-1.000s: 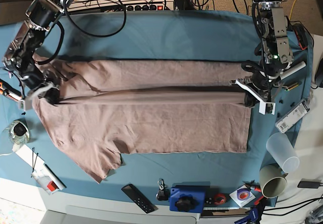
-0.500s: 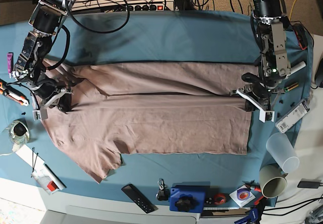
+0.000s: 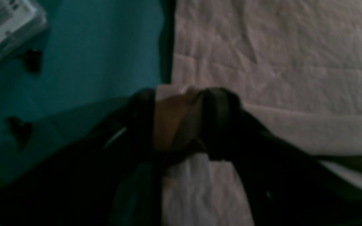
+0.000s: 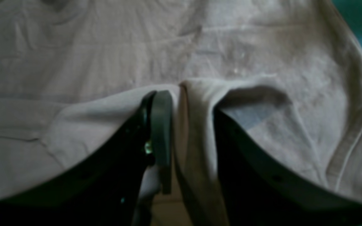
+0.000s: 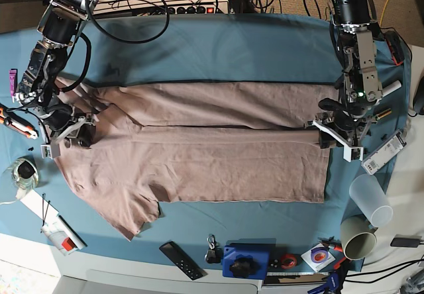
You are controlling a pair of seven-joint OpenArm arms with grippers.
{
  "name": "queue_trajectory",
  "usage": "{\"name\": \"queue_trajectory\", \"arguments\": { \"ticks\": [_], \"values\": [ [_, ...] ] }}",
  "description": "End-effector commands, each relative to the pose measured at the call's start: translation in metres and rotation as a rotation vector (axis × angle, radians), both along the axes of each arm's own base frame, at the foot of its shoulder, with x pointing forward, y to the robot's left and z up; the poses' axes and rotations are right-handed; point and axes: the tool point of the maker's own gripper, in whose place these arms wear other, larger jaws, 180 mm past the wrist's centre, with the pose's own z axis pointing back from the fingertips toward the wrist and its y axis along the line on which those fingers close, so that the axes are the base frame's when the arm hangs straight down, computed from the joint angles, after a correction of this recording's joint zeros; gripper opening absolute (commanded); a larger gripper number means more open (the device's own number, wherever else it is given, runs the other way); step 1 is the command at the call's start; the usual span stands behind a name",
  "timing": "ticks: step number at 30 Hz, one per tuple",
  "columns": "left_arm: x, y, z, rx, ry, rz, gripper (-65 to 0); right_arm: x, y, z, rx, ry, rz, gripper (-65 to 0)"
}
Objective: Fold the T-shirt properly
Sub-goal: 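Release the folded edge and raise both grippers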
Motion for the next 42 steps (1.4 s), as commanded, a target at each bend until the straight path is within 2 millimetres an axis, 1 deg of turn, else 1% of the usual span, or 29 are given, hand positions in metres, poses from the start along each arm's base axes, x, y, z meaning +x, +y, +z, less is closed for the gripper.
{"name": "queue_trajectory", "arguments": {
  "ticks": [1,3,5,7,9,11,13,17,19,21,23,27,32,34,36,39,42],
  "values": [
    [0.011,0.005,0.022,0.015,-0.055,0.0,-36.2,0.013,-0.007,0.032,-0.005,-0.086,-0.001,-50.5],
    [0.009,0.006,0.03,0.024,-0.032,-0.004,-36.2,0.015,-0.006,0.051,0.004,-0.131,0.004,-50.5],
    [0.009,0.008,0.047,0.036,-0.036,-0.005,-36.2,0.016,-0.007,0.076,-0.004,-0.192,0.005,-50.5],
    [0.007,0.012,0.066,0.053,-0.05,-0.002,-36.2,0.014,-0.01,0.094,-0.035,-0.22,0.007,-50.5],
    [0.004,0.015,0.082,0.069,-0.06,0.002,-36.2,0.011,-0.013,0.104,-0.068,-0.222,0.007,-50.5],
    [-0.002,0.016,0.088,0.073,-0.065,0.004,-36.2,0.006,-0.018,0.108,-0.085,-0.213,-0.003,-50.5],
    [-0.012,0.014,0.083,0.074,-0.043,-0.002,-36.2,0.002,-0.024,0.112,-0.07,-0.218,-0.024,-50.5],
    [-0.047,0.007,0.056,0.042,0.049,-0.023,-36.2,-0.009,-0.043,0.118,-0.033,-0.236,-0.086,-50.5],
    [-0.063,0.008,0.046,0.057,0.083,-0.021,-36.2,-0.016,-0.054,0.117,-0.034,-0.221,-0.12,-50.5],
    [-0.072,0.01,0.041,0.068,0.091,-0.018,-34.1,-0.024,-0.063,0.115,-0.049,-0.201,-0.139,-50.5],
    [-0.077,0.008,0.038,0.054,0.1,-0.022,-31.4,-0.03,-0.071,0.113,-0.073,-0.179,-0.142,-50.5],
    [-0.08,-0.001,0.031,-0.009,0.118,-0.032,-31.3,-0.042,-0.081,0.11,-0.115,-0.133,-0.14,-50.3],
    [-0.089,0.009,-0.002,-0.006,0.211,-0.004,-31.3,-0.048,-0.088,0.108,-0.142,-0.093,-0.137,-50.3],
    [-0.093,0.009,-0.008,-0.009,0.239,0.002,-31.3,-0.049,-0.09,0.109,-0.147,-0.086,-0.136,-50.3],
    [-0.094,0.0,-0.008,-0.07,0.247,-0.009,-31.3,-0.049,-0.09,0.11,-0.15,-0.086,-0.136,-50.3],
    [-0.095,-0.02,-0.007,-0.148,0.245,-0.083,-31.3,-0.05,-0.092,0.108,-0.142,-0.072,-0.152,-50.3],
    [-0.099,-0.025,-0.018,-0.181,0.272,-0.075,-31.5,-0.053,-0.093,0.104,-0.135,-0.047,-0.164,-50.3]
  ]
}}
